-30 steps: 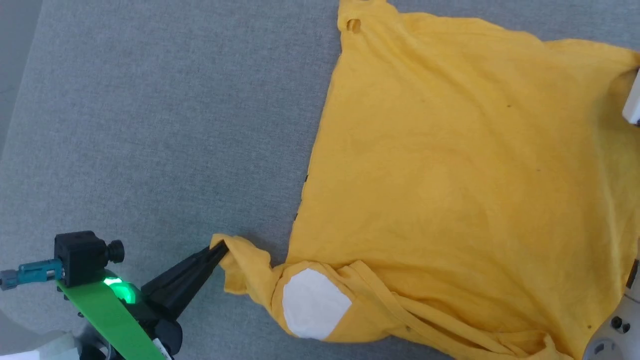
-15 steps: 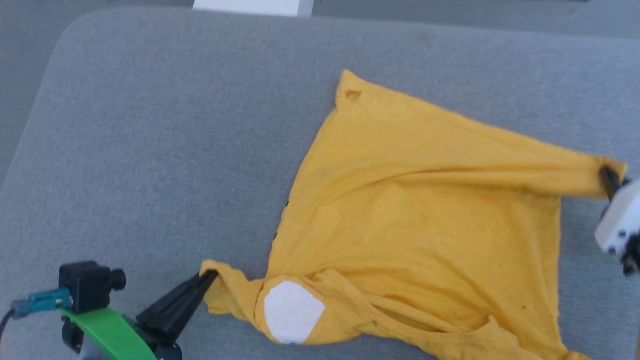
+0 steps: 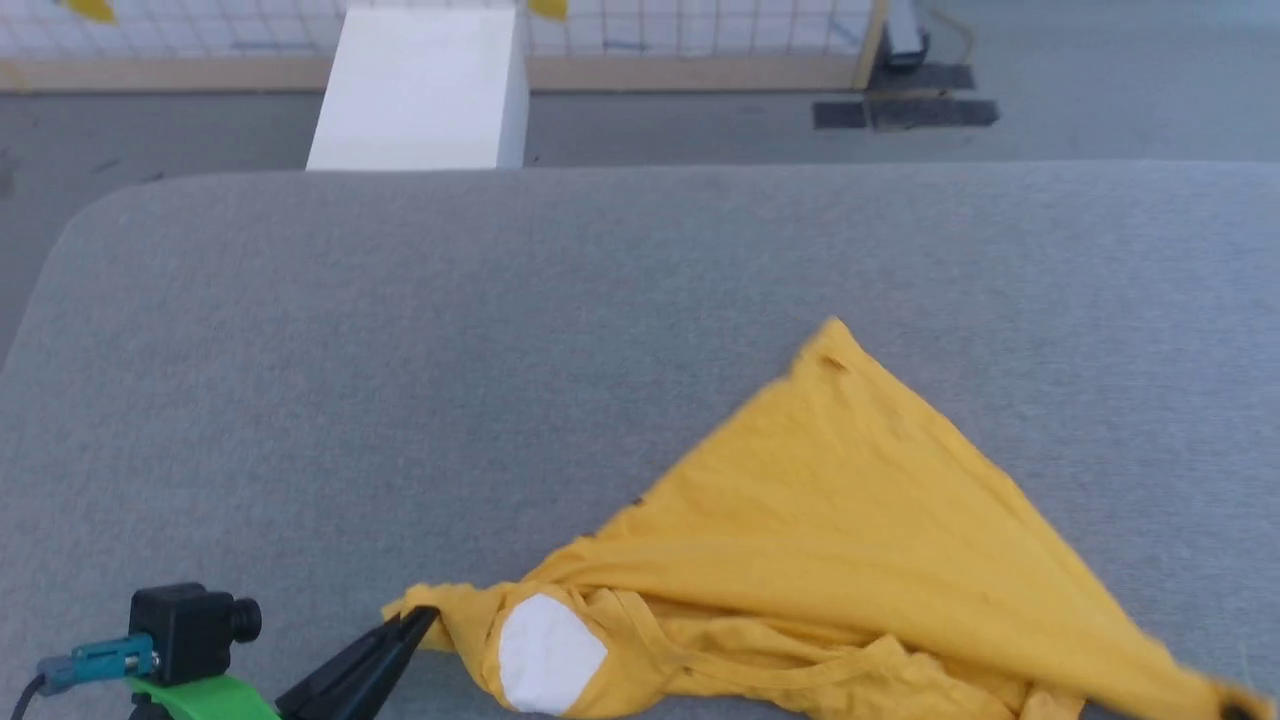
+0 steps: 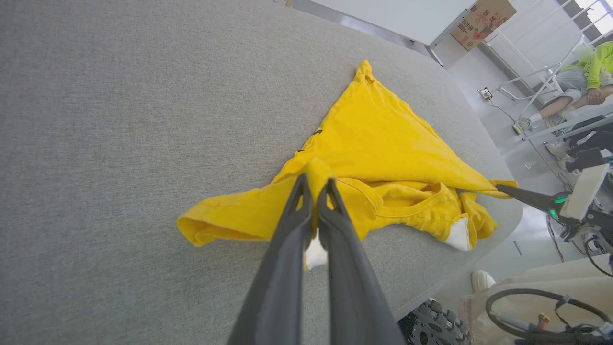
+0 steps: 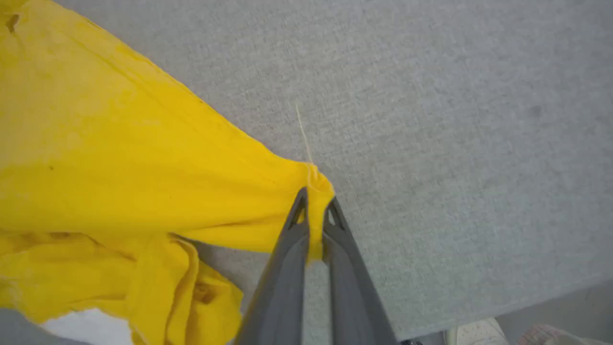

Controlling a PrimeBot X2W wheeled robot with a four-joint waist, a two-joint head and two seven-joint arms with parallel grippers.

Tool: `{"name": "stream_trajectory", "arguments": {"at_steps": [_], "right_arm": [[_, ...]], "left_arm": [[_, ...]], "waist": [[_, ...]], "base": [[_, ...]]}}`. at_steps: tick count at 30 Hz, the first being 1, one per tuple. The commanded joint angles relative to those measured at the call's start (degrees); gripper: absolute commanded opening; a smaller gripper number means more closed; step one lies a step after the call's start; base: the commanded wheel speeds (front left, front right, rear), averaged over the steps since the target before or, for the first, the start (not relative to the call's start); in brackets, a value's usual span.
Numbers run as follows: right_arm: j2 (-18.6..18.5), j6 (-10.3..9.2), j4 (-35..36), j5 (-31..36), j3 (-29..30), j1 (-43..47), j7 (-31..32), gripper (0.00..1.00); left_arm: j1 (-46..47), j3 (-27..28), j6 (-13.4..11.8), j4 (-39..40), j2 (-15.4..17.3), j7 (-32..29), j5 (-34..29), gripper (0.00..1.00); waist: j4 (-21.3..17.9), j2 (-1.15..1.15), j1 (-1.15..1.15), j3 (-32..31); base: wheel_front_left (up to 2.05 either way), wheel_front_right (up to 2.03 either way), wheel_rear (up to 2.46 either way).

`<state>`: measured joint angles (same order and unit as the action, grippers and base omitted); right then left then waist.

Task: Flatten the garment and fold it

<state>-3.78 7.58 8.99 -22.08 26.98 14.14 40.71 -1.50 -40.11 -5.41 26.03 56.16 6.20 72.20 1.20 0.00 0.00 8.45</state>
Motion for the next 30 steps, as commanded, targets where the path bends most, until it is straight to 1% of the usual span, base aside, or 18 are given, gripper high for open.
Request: {"name": "stream_trajectory", "arguments": {"at_steps": [1,5,10,15,19,20,21,22,24,25,28,30], "right_arm": [[0.3,-0.09,0.4,-1.0,0.6,2.3,0.4,0.0],[0.7,-0.09,0.5,-2.5,0.7,6.4,-0.4,0.0],[0.8,-0.09,-2.1,-0.2,-2.4,5.7,-4.9,0.0],[0.9,-0.09,-9.5,1.6,-5.9,0.5,-10.0,0.0],[0.9,-0.09,-15.4,2.5,-7.7,-2.8,-12.0,0.01],[0.9,-0.09,-16.1,2.5,-7.8,-3.3,-12.0,0.16],[0.5,-0.09,-16.7,2.2,-7.6,-3.6,-10.3,0.8],[0.0,-0.09,-16.3,1.8,-7.5,-3.3,-8.5,1.0],[-0.8,-0.09,-14.4,0.6,-6.4,-2.5,-4.6,1.0],[-2.0,-0.09,-8.4,-1.7,-3.6,-1.2,2.2,1.0],[-4.1,-0.09,0.7,-2.8,-0.1,-0.2,9.8,1.0],[-6.2,-0.09,7.1,-2.9,1.4,-0.9,13.1,1.0]], "left_arm": [[-0.9,0.0,-0.5,0.4,0.6,0.3,0.5,0.0],[-2.2,0.3,-1.4,1.2,1.4,0.7,1.1,0.0],[-2.6,0.7,-2.0,2.5,2.3,0.8,1.3,0.0],[-1.5,1.0,-2.0,3.5,2.9,-0.1,0.9,0.0],[-0.5,0.9,-1.9,3.9,2.9,-1.0,0.5,0.0],[-0.4,0.9,-1.9,4.0,2.8,-1.1,0.5,0.0],[-0.1,0.8,-1.7,4.1,2.4,-1.2,0.7,0.0],[-0.2,0.8,-1.6,4.1,2.3,-1.1,0.8,0.0],[-0.3,0.7,-1.5,4.0,1.8,-0.9,0.9,0.0],[-0.4,0.5,-1.2,3.8,1.2,-0.4,1.0,0.0],[-0.4,0.4,-0.7,3.6,0.6,0.1,0.8,0.0],[-0.1,0.4,-0.3,3.6,0.3,0.4,0.5,0.0]], "waist": [[-2.5,0.0,0.0,-2.7],[-3.1,0.0,0.0,-3.2],[-3.4,0.0,0.0,-3.0],[-2.9,0.0,0.0,-2.1],[-2.5,0.0,0.0,-1.6],[-2.4,0.0,0.0,-1.5],[-2.2,0.0,0.0,-1.5],[-2.2,0.0,0.0,-1.6],[-2.1,0.0,0.0,-1.6],[-1.9,0.0,0.0,-1.4],[-1.3,0.0,0.0,-0.8],[-0.9,0.0,0.0,0.0]], "base": [[0.0,0.0,0.0],[0.0,0.0,0.0],[0.0,0.0,0.0],[0.0,0.0,0.0],[0.0,0.0,0.0],[0.0,0.0,0.0],[0.0,0.0,0.0],[0.0,0.0,0.0],[0.0,0.0,0.0],[0.0,0.0,0.0],[0.0,0.0,0.0],[0.0,0.0,0.0]]}}
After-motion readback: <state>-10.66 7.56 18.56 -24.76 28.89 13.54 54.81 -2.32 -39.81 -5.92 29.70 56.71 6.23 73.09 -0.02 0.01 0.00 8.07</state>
